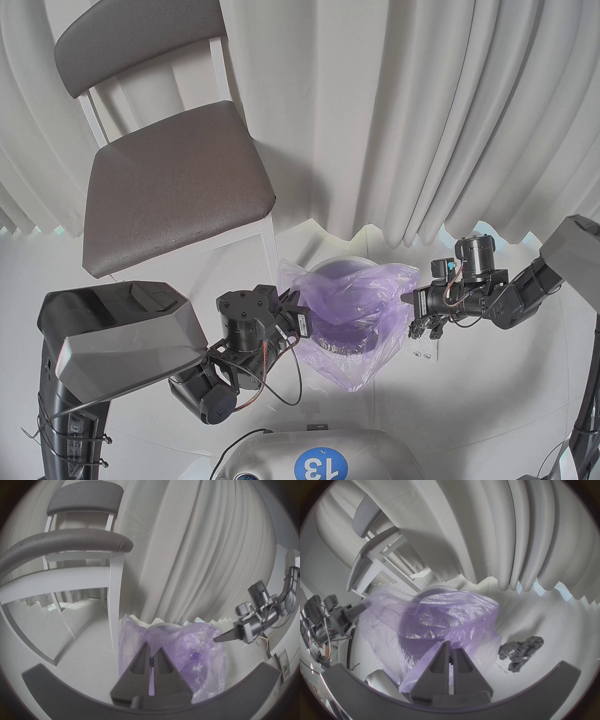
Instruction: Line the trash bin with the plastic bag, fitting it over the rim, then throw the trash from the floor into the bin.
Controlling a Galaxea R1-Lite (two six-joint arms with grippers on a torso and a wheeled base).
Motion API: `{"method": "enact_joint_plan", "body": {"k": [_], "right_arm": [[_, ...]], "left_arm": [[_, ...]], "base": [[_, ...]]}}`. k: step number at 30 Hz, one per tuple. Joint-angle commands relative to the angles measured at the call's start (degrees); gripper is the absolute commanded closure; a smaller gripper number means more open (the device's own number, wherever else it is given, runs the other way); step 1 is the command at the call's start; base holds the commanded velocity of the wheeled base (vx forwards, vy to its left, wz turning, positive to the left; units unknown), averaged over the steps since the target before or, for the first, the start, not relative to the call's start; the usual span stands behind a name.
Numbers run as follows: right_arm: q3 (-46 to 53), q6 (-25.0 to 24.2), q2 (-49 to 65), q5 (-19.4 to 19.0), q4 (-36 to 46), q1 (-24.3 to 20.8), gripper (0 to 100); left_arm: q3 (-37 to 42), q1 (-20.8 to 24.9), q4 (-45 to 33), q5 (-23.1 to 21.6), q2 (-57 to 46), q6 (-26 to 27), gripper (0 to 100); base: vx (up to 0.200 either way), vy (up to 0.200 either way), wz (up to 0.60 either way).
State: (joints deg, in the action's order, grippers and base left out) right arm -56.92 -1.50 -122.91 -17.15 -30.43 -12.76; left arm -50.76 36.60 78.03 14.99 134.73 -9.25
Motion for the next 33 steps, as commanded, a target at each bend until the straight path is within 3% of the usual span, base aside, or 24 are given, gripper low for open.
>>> {"method": "enact_joint_plan", "body": {"k": [1,13,19,22,27,29,30,33], "right_arm": [[1.1,1.9,5.5,0.3,3.0,2.4,100],[3.5,2.6,3.0,0.4,2.5,4.9,100],[7.4,3.2,2.4,0.4,-1.7,5.7,100],[11.6,4.9,2.5,0.4,-5.2,5.7,100],[18.2,6.1,-0.1,0.5,-14.1,5.2,100],[18.2,6.1,-0.1,0.5,-14.1,5.2,100],[20.2,6.1,-3.7,1.3,-20.5,4.3,100],[20.4,6.0,-7.8,3.3,-25.7,3.5,100]], "left_arm": [[-1.6,-1.4,-0.6,0.0,1.9,-0.8,100],[-4.7,-2.8,-0.6,0.0,5.6,-0.9,100],[-6.5,-4.3,-0.6,0.0,7.7,-1.0,100],[-6.5,-5.1,-0.4,-0.1,8.1,-0.9,100],[-4.5,-6.0,1.2,-5.0,8.1,-1.6,100],[-4.5,-6.0,1.2,-5.0,8.1,-1.6,100],[-3.8,-6.1,3.3,-6.4,8.2,-1.9,100],[-4.0,-6.1,4.1,-6.6,8.5,-1.9,100]], "base": [[0.0,0.0,0.0],[0.0,0.0,0.0],[0.0,0.0,0.0],[0.0,0.0,0.0],[0.0,0.0,0.0],[0.0,0.0,0.0],[0.0,0.0,0.0],[0.0,0.0,0.0]]}}
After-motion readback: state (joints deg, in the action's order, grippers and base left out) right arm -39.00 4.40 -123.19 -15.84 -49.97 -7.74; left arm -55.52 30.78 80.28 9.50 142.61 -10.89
